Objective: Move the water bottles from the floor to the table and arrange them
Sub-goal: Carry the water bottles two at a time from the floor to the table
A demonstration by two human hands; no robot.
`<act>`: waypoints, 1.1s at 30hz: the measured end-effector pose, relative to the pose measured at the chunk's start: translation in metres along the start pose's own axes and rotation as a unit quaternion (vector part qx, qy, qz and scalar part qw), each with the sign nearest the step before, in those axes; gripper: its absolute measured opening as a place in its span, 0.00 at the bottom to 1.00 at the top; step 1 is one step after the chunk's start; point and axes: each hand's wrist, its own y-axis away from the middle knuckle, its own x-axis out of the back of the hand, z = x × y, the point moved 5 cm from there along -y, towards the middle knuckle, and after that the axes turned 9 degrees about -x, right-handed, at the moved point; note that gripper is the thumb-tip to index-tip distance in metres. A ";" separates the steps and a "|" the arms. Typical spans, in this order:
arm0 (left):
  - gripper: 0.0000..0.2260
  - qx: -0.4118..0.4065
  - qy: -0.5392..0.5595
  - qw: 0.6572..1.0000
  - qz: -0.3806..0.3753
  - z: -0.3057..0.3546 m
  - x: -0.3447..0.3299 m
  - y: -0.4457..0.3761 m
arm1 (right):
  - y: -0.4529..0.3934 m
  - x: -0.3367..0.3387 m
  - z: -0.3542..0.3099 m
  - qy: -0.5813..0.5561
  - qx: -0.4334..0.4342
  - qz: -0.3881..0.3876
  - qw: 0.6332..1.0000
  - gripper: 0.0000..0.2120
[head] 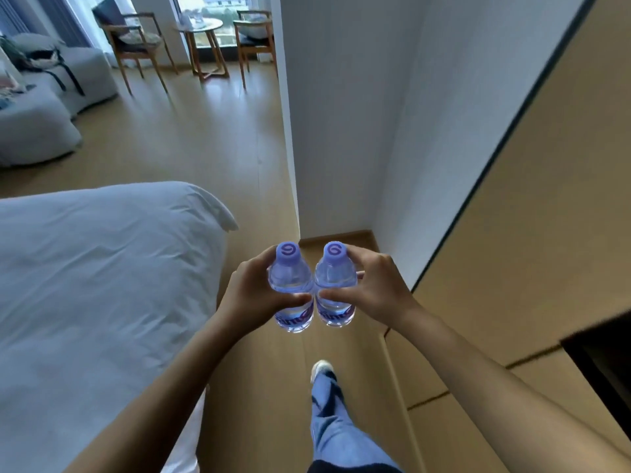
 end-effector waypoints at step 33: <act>0.23 0.095 -0.053 0.994 0.034 -0.463 0.322 -0.686 | -0.899 -0.174 -0.033 -0.024 0.039 -0.009 0.999 0.27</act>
